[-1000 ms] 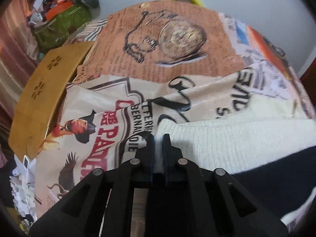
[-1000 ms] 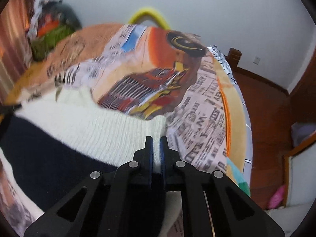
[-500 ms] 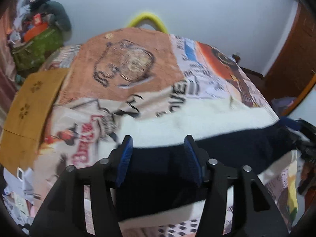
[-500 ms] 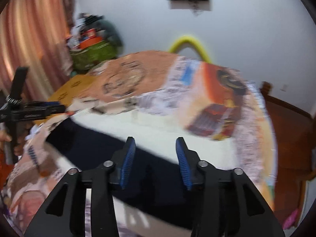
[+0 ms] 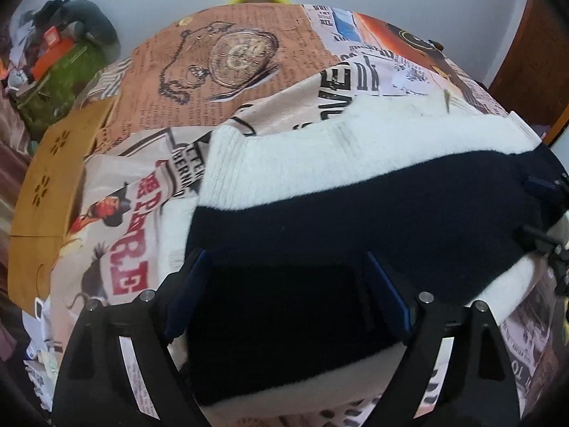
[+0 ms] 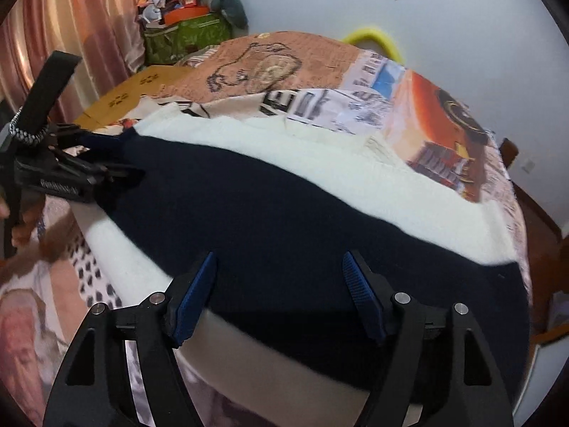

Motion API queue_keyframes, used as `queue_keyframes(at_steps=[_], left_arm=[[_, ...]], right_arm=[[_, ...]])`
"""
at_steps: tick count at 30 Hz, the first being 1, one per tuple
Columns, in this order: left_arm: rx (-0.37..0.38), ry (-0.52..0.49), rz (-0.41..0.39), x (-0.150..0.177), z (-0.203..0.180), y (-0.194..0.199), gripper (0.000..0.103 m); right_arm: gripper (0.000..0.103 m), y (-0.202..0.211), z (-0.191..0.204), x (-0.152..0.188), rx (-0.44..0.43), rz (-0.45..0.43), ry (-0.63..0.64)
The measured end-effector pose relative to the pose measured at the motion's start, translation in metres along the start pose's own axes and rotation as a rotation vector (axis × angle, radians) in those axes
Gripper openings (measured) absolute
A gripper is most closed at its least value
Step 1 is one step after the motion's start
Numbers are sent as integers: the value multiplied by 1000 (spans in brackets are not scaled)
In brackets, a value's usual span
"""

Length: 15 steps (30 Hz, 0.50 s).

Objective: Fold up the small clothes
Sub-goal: 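Lay the hem over the collar and open both grippers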

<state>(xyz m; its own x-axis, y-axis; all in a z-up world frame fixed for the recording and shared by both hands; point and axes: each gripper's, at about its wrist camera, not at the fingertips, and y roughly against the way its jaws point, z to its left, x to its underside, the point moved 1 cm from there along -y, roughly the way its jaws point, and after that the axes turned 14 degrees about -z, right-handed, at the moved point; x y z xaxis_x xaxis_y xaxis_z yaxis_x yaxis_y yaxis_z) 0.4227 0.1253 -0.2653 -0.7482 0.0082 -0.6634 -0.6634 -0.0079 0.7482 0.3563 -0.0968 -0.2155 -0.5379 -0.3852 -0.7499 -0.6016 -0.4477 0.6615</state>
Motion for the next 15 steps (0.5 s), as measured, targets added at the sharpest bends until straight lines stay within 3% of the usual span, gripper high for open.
queue_keyframes(at_steps=[5, 15], left_arm=[[-73, -28, -8, 12, 6, 17, 89], [-90, 149, -4, 46, 58, 57, 90]], right_arm=[[70, 27, -29, 14, 68, -7, -71], [70, 83, -56, 44, 193, -15, -67]])
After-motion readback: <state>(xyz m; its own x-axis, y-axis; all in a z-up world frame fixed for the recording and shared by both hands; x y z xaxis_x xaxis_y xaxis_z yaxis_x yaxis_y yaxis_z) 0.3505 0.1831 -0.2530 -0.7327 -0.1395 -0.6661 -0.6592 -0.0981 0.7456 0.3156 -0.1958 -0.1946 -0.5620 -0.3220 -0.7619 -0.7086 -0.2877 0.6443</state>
